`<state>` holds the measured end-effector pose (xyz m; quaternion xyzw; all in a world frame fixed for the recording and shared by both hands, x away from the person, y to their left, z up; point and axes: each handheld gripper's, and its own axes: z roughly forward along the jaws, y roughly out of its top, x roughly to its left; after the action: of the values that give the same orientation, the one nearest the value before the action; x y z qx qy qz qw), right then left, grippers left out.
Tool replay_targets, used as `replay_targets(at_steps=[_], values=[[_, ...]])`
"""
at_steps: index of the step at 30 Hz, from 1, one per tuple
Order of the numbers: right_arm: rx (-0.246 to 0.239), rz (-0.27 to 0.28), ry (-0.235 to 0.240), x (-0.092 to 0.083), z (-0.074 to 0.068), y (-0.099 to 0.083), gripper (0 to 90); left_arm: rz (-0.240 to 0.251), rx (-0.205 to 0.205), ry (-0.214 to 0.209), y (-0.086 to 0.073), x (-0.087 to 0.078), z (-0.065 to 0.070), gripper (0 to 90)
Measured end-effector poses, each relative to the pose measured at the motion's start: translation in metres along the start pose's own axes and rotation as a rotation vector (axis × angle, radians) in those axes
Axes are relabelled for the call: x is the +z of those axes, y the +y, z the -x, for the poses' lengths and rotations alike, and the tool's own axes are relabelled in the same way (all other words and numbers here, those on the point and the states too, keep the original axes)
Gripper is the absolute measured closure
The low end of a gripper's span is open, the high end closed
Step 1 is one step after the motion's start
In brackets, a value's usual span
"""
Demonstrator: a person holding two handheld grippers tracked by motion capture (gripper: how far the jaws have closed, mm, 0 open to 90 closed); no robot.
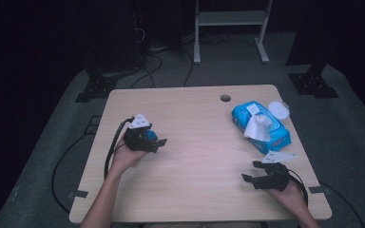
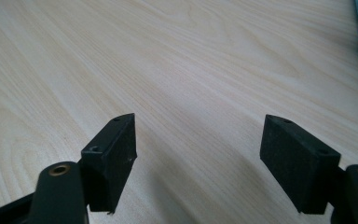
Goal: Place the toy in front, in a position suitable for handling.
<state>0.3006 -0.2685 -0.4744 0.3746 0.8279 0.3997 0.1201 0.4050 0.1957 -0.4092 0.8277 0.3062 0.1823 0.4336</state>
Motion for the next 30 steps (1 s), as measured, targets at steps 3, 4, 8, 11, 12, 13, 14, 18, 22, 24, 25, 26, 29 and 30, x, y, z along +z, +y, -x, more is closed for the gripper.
replay_targets(at_steps=[3, 4, 8, 11, 12, 13, 14, 18, 22, 24, 25, 26, 29, 30], values=[[-0.002, -0.001, 0.002, 0.001, 0.000, 0.000, 25.9, 0.002, -0.023, 0.015, -0.003, -0.006, -0.009, 8.7], [-0.006, -0.003, 0.003, 0.001, 0.000, 0.001, 26.0, 0.013, -0.051, 0.032, -0.008, -0.012, -0.016, 8.7], [-0.014, -0.005, 0.006, 0.003, -0.001, 0.001, 25.9, 0.011, -0.081, 0.045, -0.014, -0.019, -0.026, 8.8], [-0.013, -0.007, 0.007, 0.003, -0.001, 0.002, 26.0, -0.022, -0.080, 0.053, -0.018, -0.018, -0.028, 8.8], [-0.013, -0.007, 0.007, 0.003, -0.001, 0.002, 26.0, -0.022, -0.080, 0.053, -0.018, -0.018, -0.028, 8.7], [-0.015, -0.007, 0.008, 0.003, -0.001, 0.003, 25.9, -0.044, -0.079, 0.056, -0.020, -0.017, -0.029, 8.7], [-0.017, -0.007, 0.009, 0.003, -0.001, 0.003, 26.0, -0.052, -0.079, 0.054, -0.021, -0.015, -0.029, 8.7], [-0.020, -0.008, 0.011, 0.004, -0.002, 0.003, 25.9, -0.108, -0.057, 0.068, -0.025, -0.010, -0.029, 8.7], [-0.019, -0.005, 0.013, 0.003, -0.002, 0.003, 25.9, -0.145, -0.058, 0.067, -0.028, -0.005, -0.030, 8.7], [-0.018, -0.004, 0.013, 0.003, -0.002, 0.003, 25.9, -0.169, -0.055, 0.072, -0.030, -0.002, -0.031, 8.7], [-0.019, -0.004, 0.013, 0.003, -0.002, 0.003, 26.0, -0.176, -0.054, 0.075, -0.031, -0.001, -0.031, 8.7], [-0.019, -0.005, 0.014, 0.003, -0.002, 0.003, 25.9, -0.183, -0.055, 0.075, -0.033, 0.000, -0.032, 8.7], [-0.019, -0.006, 0.016, 0.003, -0.003, 0.003, 26.0, -0.197, -0.072, 0.082, -0.037, 0.001, -0.036, 8.7], [-0.020, -0.006, 0.016, 0.003, -0.003, 0.003, 26.0, -0.191, -0.077, 0.091, -0.039, 0.001, -0.037, 8.7]])
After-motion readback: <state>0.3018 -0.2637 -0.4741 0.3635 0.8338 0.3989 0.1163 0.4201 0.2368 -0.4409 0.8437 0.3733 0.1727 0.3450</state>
